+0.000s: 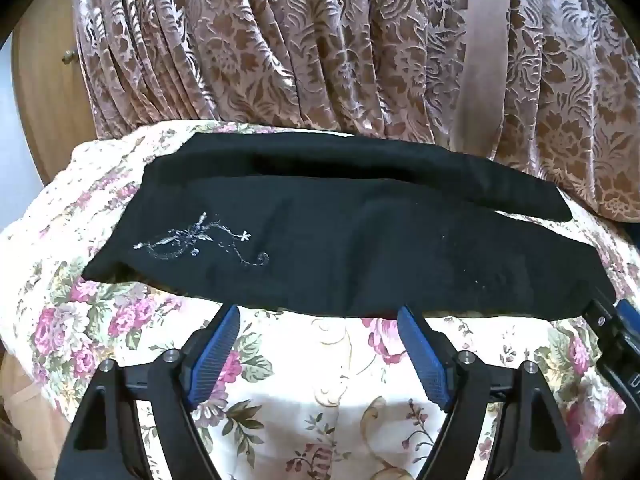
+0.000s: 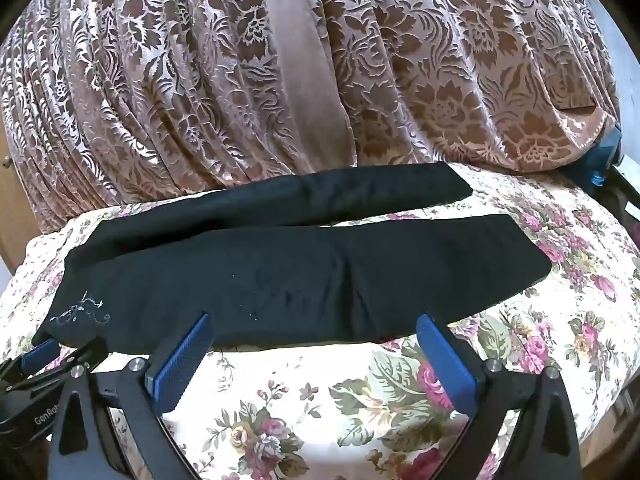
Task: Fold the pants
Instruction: 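Position both grippers open above the hem end of the black pants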
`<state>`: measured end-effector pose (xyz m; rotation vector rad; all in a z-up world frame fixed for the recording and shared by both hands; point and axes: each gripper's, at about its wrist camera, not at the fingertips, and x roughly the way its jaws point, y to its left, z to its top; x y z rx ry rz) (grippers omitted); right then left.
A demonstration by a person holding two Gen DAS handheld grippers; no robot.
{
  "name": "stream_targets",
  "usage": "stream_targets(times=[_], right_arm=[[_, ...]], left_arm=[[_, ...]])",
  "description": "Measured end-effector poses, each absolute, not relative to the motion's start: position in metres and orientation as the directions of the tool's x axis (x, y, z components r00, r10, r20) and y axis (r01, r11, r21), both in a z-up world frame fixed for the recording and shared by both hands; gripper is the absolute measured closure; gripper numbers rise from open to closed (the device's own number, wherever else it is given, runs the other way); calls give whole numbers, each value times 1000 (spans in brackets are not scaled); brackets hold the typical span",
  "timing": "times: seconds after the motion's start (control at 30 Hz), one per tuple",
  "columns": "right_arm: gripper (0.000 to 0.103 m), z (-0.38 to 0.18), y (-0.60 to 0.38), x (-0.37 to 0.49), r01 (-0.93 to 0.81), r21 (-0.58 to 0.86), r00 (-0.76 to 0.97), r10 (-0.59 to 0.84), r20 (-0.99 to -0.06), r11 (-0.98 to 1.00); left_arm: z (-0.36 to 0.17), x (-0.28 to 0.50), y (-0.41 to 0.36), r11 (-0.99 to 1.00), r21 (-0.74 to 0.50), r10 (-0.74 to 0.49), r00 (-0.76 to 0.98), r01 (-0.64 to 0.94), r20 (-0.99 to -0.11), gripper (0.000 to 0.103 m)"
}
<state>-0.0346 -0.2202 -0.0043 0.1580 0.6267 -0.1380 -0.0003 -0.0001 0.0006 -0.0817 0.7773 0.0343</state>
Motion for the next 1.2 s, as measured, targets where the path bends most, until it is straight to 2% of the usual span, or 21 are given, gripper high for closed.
stream_targets(times=[0.17,0.23,0.4,1.2], right_arm=[[0,-6,-217,-36,181,86,802,-96,-590,980],[0,-9,-215,-36,183,78,801,-102,-591,980],[0,-8,-213,-35,191,61,796,-119,-593,980],[0,-13,-213,-32,185,55,786,-114,-608,981]], left_arm=[[-2,-12,7,997,-75,-29,761,-27,-648,22],[0,-14,-3,999,-32,5,757,-34,-654,22],[5,-8,-4,998,-42,2,732,-41,-681,22],[9,-7,-4,998,-50,-4,731,-41,-682,22]])
